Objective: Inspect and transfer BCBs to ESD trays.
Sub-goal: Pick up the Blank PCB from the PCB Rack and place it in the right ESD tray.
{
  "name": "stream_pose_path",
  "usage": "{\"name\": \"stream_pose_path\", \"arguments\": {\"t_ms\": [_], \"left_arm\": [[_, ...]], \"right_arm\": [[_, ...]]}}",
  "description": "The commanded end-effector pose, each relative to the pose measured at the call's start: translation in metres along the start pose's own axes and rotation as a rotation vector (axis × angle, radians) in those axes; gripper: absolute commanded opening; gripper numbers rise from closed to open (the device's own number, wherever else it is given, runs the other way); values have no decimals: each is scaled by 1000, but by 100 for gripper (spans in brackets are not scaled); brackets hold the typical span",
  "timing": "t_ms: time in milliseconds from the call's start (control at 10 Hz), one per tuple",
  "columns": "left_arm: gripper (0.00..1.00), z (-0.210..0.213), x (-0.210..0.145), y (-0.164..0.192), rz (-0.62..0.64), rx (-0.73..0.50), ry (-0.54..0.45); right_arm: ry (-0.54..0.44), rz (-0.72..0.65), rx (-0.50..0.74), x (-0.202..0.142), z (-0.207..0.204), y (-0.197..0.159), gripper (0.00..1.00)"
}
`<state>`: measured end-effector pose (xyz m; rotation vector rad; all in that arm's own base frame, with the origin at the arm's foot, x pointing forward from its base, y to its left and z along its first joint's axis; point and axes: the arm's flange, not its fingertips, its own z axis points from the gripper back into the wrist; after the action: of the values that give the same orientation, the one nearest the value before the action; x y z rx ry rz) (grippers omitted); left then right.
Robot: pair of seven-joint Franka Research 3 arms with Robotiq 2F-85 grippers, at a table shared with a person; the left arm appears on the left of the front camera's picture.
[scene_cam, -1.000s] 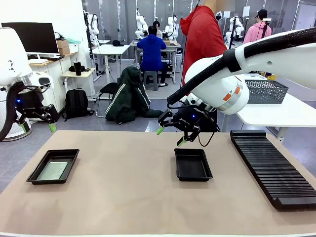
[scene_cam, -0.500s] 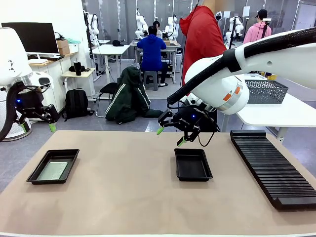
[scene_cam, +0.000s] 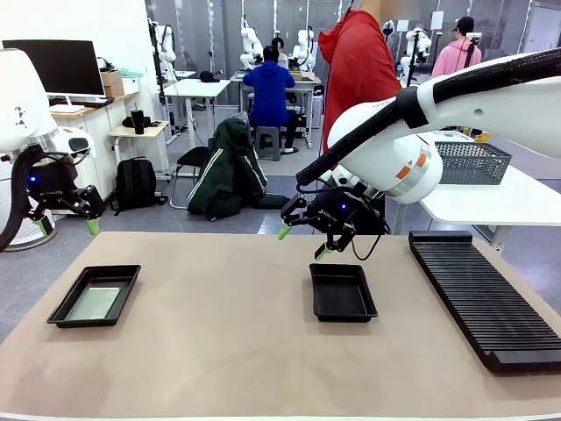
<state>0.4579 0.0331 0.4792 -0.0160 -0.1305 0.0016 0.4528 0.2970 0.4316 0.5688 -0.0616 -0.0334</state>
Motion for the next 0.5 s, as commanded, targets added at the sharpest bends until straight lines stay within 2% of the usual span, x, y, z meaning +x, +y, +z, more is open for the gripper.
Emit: {"name": "stream_pose_path", "arguments": {"t_ms": [0,400], "left_arm": [[100,-2,-1,0,3,-8,-7],[100,-2,-1,0,3,-8,-7]], "right_arm": [[-5,-13,-16,0,0,1,100],[-5,-13,-16,0,0,1,100]]}}
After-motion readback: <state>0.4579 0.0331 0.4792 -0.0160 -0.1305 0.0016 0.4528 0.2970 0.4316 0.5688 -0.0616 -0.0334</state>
